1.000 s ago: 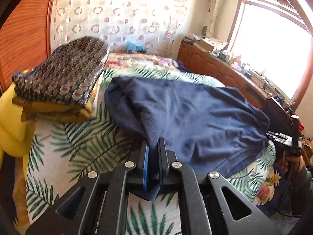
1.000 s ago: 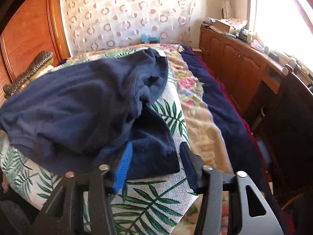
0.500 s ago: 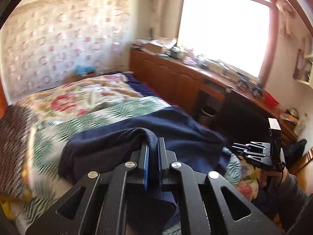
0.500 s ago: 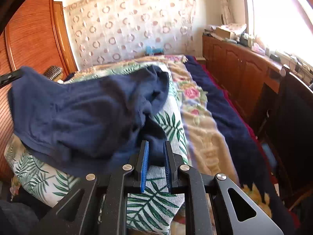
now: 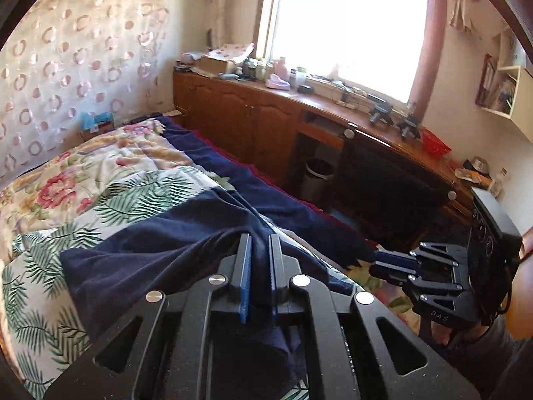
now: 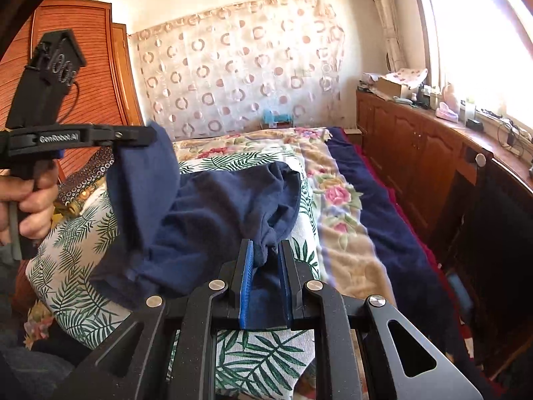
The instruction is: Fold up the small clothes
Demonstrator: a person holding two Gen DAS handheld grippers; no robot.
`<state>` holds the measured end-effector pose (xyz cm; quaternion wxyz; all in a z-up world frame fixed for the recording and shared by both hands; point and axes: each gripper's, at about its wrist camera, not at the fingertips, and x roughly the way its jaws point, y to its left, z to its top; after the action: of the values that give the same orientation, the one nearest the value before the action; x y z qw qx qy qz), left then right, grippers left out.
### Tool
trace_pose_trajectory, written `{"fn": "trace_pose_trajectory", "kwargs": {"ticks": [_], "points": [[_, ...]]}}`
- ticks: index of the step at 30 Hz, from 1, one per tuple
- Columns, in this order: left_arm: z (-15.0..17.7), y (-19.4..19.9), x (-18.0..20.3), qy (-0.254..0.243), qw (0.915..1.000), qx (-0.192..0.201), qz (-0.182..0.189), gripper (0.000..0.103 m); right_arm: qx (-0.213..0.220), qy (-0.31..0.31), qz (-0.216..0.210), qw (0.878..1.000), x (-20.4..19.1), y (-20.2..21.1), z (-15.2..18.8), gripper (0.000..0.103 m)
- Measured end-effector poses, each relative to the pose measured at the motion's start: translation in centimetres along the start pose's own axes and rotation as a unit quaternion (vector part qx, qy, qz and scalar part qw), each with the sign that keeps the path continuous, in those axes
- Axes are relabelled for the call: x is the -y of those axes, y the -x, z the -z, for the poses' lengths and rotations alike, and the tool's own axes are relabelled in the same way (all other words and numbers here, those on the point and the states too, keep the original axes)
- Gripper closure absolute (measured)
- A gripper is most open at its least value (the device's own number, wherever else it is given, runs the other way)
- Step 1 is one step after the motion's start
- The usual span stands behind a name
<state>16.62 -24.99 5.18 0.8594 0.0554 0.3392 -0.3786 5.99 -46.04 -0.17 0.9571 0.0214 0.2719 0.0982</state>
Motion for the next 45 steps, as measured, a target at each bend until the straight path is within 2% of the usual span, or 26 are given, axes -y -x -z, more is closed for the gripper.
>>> {"fn": "trace_pose_trajectory", "kwargs": {"ticks": [1,2,5,6,7,10,20,22,24,25,35,40,45], "points": [[0.1,-0.1,0.3,-0.005,1.0000,0.001,0.001,0.084,0.000,0.001,0.000,1.000,0.0,-0.1,0.0,0.088],[0.2,0.1,0.5,-0.008,1.0000,0.003,-0.002,0.069,-0.001,0.003,0.000,1.000,-0.2,-0.4,-0.2,0.088],[0.6,0.8,0.6,-0.009,0.9999,0.012,-0.007,0.046,-0.006,0.006,0.001,1.000,-0.3,-0.8,-0.3,0.088],[0.7,1.1,0.4,-0.008,0.9998,0.012,-0.012,0.042,-0.008,0.006,0.001,1.000,-0.3,-1.0,-0.3,0.088],[0.9,1.5,0.3,-0.008,0.9996,0.016,-0.020,0.034,-0.009,0.008,0.001,1.000,-0.4,-1.1,-0.4,0.088],[1.8,2.8,-0.7,-0.009,0.9987,0.034,-0.038,0.027,-0.013,0.014,0.000,1.000,-0.8,-1.3,-0.9,0.088],[6.5,7.5,-5.8,0.032,0.9935,0.053,-0.095,0.026,-0.021,0.042,-0.019,0.999,-4.0,-3.6,-2.5,0.087],[7.5,8.4,-6.8,0.042,0.9921,0.054,-0.105,0.026,-0.022,0.054,-0.023,0.998,-5.0,-4.5,-3.0,0.078],[8.5,9.3,-7.6,0.048,0.9902,0.056,-0.118,0.026,-0.021,0.065,-0.030,0.997,-6.1,-5.4,-3.6,0.045],[9.0,9.8,-8.0,0.053,0.9891,0.058,-0.125,0.026,-0.021,0.071,-0.036,0.997,-6.7,-5.9,-3.9,0.041],[13.3,13.0,-11.9,0.104,0.9789,0.062,-0.164,0.026,-0.055,0.141,-0.104,0.983,-14.5,-12.8,-6.7,0.040],[14.7,13.8,-13.2,0.127,0.9748,0.068,-0.170,0.026,-0.091,0.182,-0.128,0.971,-17.9,-17.0,-6.9,0.040],[15.5,14.1,-14.0,0.137,0.9729,0.069,-0.173,0.026,-0.140,0.219,-0.133,0.956,-20.6,-21.4,-6.9,0.041]]}}
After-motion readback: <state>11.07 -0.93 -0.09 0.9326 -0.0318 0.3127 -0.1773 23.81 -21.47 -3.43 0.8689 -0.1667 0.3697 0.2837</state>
